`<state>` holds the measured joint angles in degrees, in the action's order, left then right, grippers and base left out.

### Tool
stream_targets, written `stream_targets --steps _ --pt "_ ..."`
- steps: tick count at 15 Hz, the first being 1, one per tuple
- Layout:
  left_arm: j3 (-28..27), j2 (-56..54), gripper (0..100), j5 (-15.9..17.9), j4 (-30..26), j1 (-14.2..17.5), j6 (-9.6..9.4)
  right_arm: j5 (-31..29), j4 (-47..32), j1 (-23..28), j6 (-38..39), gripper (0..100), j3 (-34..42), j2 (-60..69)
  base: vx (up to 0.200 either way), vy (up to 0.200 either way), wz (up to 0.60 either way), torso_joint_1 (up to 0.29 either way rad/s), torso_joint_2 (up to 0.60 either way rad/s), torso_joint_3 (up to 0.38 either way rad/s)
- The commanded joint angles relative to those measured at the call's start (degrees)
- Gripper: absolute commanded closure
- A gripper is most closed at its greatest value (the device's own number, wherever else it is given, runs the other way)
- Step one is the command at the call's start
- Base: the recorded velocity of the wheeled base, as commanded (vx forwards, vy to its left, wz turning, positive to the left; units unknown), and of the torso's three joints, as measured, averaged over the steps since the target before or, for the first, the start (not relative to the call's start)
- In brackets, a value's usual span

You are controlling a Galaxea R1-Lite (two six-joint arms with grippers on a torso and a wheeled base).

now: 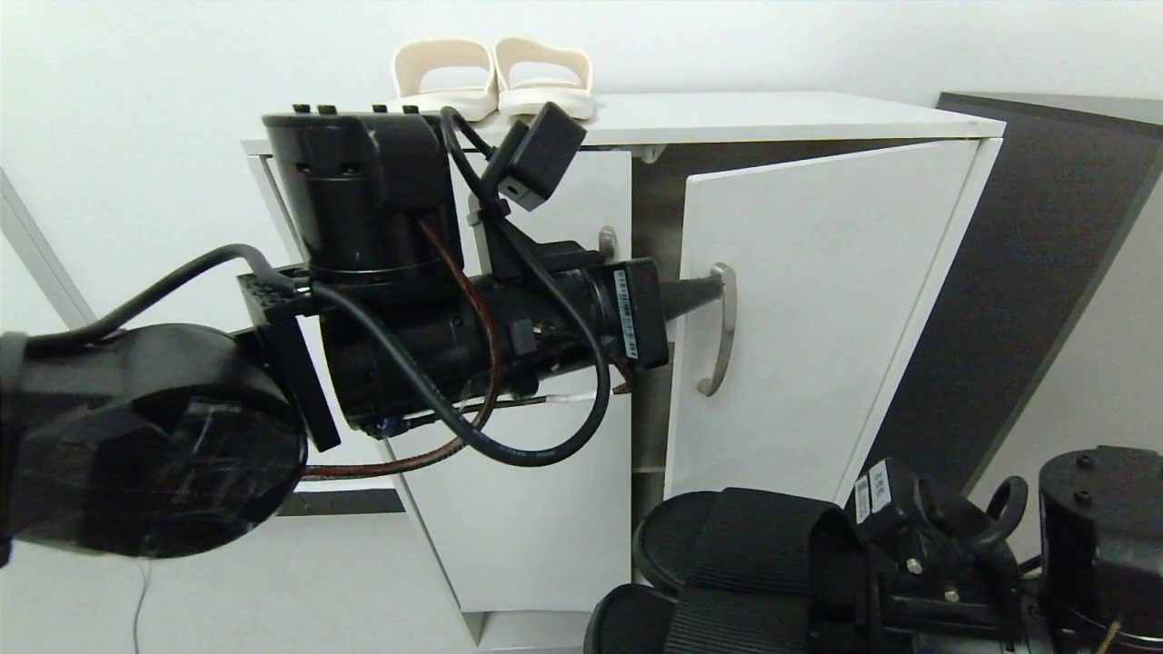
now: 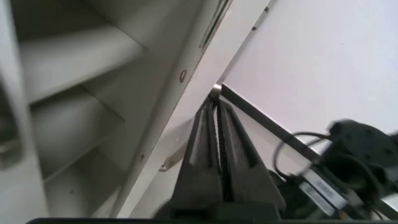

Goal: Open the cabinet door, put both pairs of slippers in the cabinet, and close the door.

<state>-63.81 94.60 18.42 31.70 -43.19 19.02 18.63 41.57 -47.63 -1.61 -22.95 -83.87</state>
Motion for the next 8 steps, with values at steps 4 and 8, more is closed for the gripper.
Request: stream_targets --steps 4,8 --pt "3.78 -4.42 100 -0.4 0.21 -1.11 -0.12 0.71 0.0 -0.54 -0.06 100 1.16 0.81 0.0 0.0 0.0 0.0 0.0 0.0" --pt "7.47 -8.64 100 -0.49 0.21 -1.63 -0.12 0.8 0.0 -0.54 -2.43 100 2.12 1.08 0.0 0.0 0.0 0.0 0.0 0.0"
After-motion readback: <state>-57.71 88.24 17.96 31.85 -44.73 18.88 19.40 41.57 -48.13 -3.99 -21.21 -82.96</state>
